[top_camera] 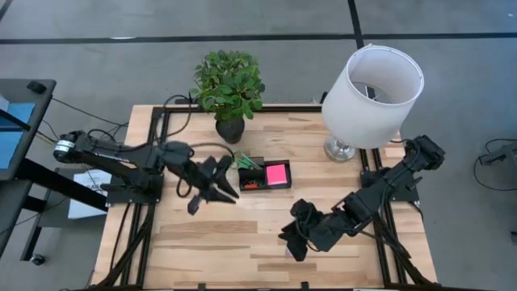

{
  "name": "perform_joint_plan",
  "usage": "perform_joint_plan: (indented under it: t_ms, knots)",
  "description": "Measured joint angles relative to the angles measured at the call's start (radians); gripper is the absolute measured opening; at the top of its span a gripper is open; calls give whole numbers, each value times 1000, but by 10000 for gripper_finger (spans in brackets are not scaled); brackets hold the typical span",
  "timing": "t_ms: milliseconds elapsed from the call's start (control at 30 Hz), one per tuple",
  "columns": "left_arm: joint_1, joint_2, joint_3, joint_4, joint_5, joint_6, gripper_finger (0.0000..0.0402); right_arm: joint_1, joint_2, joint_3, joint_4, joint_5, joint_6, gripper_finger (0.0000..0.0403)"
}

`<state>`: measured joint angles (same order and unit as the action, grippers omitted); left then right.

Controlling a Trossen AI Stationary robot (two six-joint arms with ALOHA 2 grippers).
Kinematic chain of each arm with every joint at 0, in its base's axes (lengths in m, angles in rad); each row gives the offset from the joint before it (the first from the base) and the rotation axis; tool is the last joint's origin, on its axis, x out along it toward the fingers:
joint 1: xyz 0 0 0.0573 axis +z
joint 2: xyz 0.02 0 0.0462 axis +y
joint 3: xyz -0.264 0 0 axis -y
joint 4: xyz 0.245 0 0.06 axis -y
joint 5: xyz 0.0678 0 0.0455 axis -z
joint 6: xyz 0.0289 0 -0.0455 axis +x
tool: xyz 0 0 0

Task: Pick and place office supplies into organizer
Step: Put the purple pen into the black desk organizer

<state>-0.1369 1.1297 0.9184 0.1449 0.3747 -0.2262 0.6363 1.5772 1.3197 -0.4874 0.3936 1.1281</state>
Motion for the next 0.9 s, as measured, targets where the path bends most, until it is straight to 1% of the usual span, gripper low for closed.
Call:
perform_joint_plan:
  t_ms: [133, 233, 300, 367, 467, 567, 633, 767, 833, 900]
  knots:
    - [-56, 19, 0, 5, -25, -7, 70, 16, 0, 0, -24, -39, 67, 107]
    - [-87, 30, 0, 3, -82, -11, 70, 21, 42, 3, -10, -50, 52, 113]
    - [-101, 34, 0, -2, -111, -13, 70, 25, 69, -3, -29, -62, -39, 121]
    - [-106, 35, 0, 1, -127, -15, 70, 25, 89, 2, -13, -75, -172, 131]
    - [-112, 36, 0, 0, -127, -29, 70, 24, 119, 1, -35, -81, -385, 146]
    - [-113, 36, 0, -2, -125, -78, 70, 8, 139, 1, -52, -81, -555, 157]
    - [-113, 36, 0, -9, -126, -126, 70, -3, 151, 1, -71, -80, -642, 159]
    - [-112, 36, 0, -46, -126, -179, 70, -26, 167, 0, -146, -103, -893, 152]
    - [-112, 36, 0, -72, -130, -180, 70, -37, 164, 0, -158, -128, -947, 144]
    - [-112, 36, 0, -98, -143, -180, 71, -50, 164, 0, -166, -143, -955, 135]
